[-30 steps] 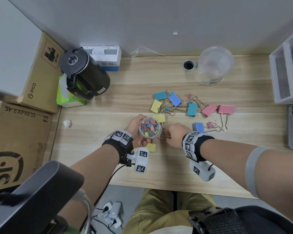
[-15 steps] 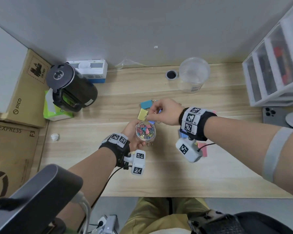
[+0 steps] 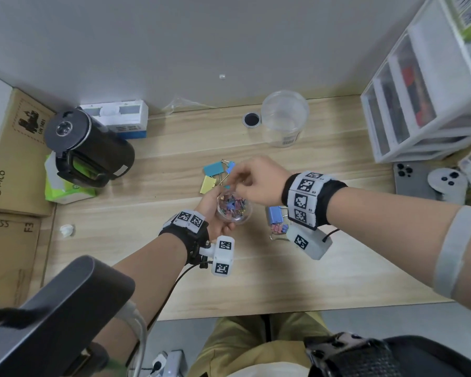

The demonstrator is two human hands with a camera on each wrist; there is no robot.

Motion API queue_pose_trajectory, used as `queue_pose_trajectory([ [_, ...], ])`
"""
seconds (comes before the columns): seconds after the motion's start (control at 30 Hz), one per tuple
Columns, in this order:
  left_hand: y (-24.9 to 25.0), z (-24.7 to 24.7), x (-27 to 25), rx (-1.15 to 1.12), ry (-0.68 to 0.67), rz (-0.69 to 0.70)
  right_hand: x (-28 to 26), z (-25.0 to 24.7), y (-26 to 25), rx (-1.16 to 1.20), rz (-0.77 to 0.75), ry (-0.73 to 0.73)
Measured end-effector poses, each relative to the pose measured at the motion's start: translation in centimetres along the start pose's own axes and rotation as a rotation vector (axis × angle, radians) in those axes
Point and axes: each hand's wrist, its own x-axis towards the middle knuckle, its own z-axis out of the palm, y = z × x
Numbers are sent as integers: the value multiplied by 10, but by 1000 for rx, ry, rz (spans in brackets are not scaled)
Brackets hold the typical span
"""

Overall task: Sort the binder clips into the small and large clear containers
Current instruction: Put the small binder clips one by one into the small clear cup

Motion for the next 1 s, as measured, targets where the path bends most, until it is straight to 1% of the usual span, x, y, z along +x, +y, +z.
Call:
queue_pose_trajectory([
  [0.07,1,3,0,2,-33,-28,-2,-11,23,75,80,108],
  [0.13,1,3,1,5,-54,-48,-8,-19,53,54,193,150],
  [0.2,-1,5,0,18,-60,-60,-18,-22,82,-45,286,103],
  [0.27,-3,8,2,30,-52,-63,-31,-20,102,-127,331,9],
  [0.37,-5,10,6,48,-59,-70,-46,-10,114,-227,305,-108],
  [0.43,-6,13,9,69,-59,-82,-51,-3,117,-279,305,-157],
  [0.57,-7,17,13,77,-65,-99,-53,16,115,-514,339,-162],
  [0.63,-7,18,14,81,-62,-107,-54,25,114,-593,348,-179],
  [0.7,-8,18,14,83,-53,-108,-56,31,114,-604,352,-194],
  [0.87,-10,12,16,85,-60,-110,-57,39,116,-540,363,-165],
  [1.0,-13,9,16,87,-65,-106,-55,44,117,-502,328,-128],
])
